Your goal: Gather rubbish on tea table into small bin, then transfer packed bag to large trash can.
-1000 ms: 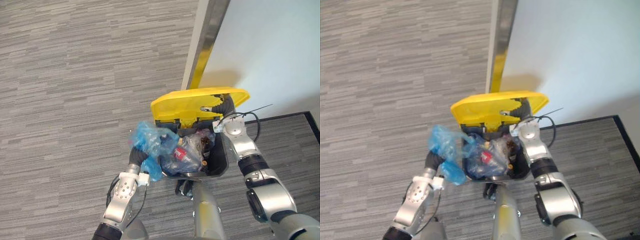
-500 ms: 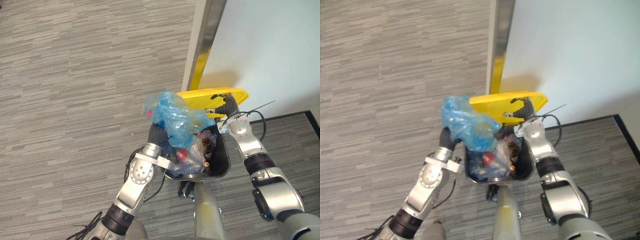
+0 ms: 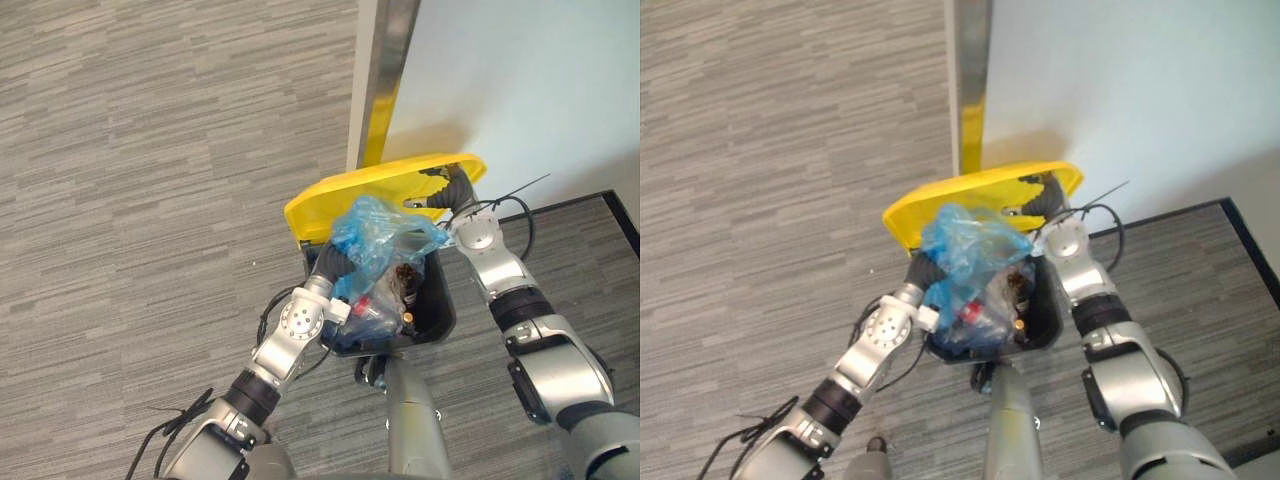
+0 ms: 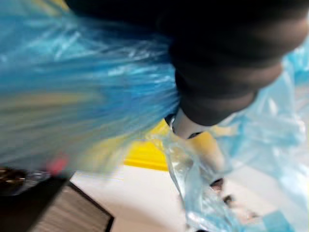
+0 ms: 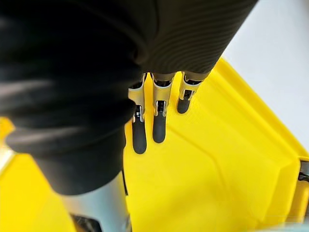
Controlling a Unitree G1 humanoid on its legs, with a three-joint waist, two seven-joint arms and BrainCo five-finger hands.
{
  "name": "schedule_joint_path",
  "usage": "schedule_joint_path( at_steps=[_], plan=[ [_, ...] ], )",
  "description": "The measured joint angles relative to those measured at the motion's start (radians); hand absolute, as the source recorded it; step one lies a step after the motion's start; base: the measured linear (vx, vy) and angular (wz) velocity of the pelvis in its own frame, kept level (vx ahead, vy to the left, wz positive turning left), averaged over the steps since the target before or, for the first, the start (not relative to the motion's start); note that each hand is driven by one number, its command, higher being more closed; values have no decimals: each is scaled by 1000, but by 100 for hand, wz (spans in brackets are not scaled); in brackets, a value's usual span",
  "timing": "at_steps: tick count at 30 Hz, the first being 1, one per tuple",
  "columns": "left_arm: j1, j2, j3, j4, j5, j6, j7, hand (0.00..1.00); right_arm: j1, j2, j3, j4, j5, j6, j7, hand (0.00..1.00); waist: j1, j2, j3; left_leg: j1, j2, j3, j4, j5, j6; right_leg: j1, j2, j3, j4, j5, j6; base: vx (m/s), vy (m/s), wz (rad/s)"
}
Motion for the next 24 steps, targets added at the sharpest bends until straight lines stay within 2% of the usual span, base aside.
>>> schedule_joint_path(
  at_steps=[6,7,13,17,18,21,24],
  plan=[
    [-74,-56,-17,155,41,27,-1,100,-16,30,-1,-36,1,11,-3,0,-7,-9,6,-10,1,22,-9,6,-1,-25,1,10,2,-3,4,-12,-25,-4],
    [-79,-68,-17,179,57,29,-2,0,-16,30,-1,-51,1,15,-4,0,-8,-11,7,-21,2,22,0,1,-7,-31,0,9,0,-3,5,-39,-6,0],
    [-135,-80,-18,238,154,68,-5,0,-16,32,-4,-152,2,19,-5,0,-19,-31,43,-74,18,21,50,-15,-14,-61,-7,-4,19,-6,9,-19,-24,6],
    [-169,-92,-18,262,228,86,-10,0,-15,38,-8,-181,2,19,-5,0,-25,-38,63,-126,19,28,183,-77,-4,-78,-17,10,64,-19,18,-23,4,-4],
    [-169,-98,-20,263,254,90,-11,0,-14,39,-8,-181,2,19,-4,0,-26,-39,64,-125,19,27,183,-87,-12,-78,-19,12,69,-22,23,0,0,0],
    [-176,-113,-26,264,340,96,-20,0,-13,39,-11,-205,1,19,-2,0,-26,-39,64,-119,26,22,145,-83,-15,-88,-19,2,70,-29,30,9,-21,7],
    [-205,-113,-25,288,402,99,-20,0,-7,44,-11,-216,1,17,7,0,-27,-40,65,-133,31,23,199,-94,-10,-96,-20,3,98,-46,24,40,-34,-3]
  ],
)
